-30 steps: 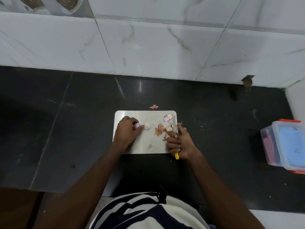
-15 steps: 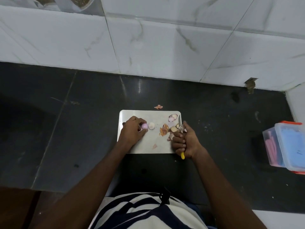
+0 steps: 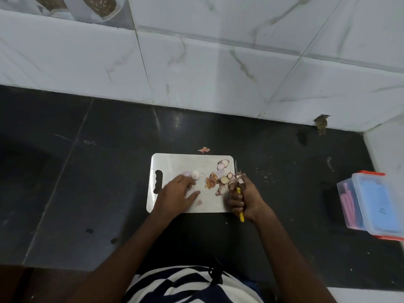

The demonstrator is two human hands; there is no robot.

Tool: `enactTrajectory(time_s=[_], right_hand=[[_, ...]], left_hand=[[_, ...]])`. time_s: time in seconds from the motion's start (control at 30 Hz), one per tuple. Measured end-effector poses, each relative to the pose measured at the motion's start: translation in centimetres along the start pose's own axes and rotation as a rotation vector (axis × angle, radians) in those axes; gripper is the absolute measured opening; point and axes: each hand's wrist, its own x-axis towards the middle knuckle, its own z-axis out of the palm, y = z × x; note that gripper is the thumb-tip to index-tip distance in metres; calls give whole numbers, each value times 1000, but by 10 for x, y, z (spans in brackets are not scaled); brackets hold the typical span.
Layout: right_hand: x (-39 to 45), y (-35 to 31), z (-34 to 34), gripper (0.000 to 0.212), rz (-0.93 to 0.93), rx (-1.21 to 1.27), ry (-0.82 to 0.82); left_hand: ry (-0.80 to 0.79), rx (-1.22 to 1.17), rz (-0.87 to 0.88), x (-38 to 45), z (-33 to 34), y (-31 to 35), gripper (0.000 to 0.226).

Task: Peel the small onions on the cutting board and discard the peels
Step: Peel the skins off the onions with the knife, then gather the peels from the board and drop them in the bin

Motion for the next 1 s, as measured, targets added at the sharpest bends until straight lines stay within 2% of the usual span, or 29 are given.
enactTrajectory(time_s=[0.07,0.2,0.3,0.43,0.6,0.73,0.83,1.0], right_hand=[[-6,-1,5,72,-102,-309,167],[-5,-2,6,60,-292,-1010,493],[-9,-5,3,69,-295,-1221,615],[-21,-8,3,47,-330,-1272,645],[-30,-7,-2,21,-503,-1212,556],[-41,2,-2,12,-563,-1063,475],[-41,11,2,13,-566,-1078,423],[-42,19,10,5,-559,-1054,366]], left_hand=[[-75,44,-3,-11,12,-1,35],[-69,-10,-1,-21,29,0,26],[-67,-17,14,-16,34,6,14],[-35,-44,39,-7,39,22,7],[-1,-154,-62,-3,26,22,13],[-36,-129,-105,-19,17,1,18],[-102,-80,-41,-29,23,2,29],[-93,49,59,-19,32,23,16]])
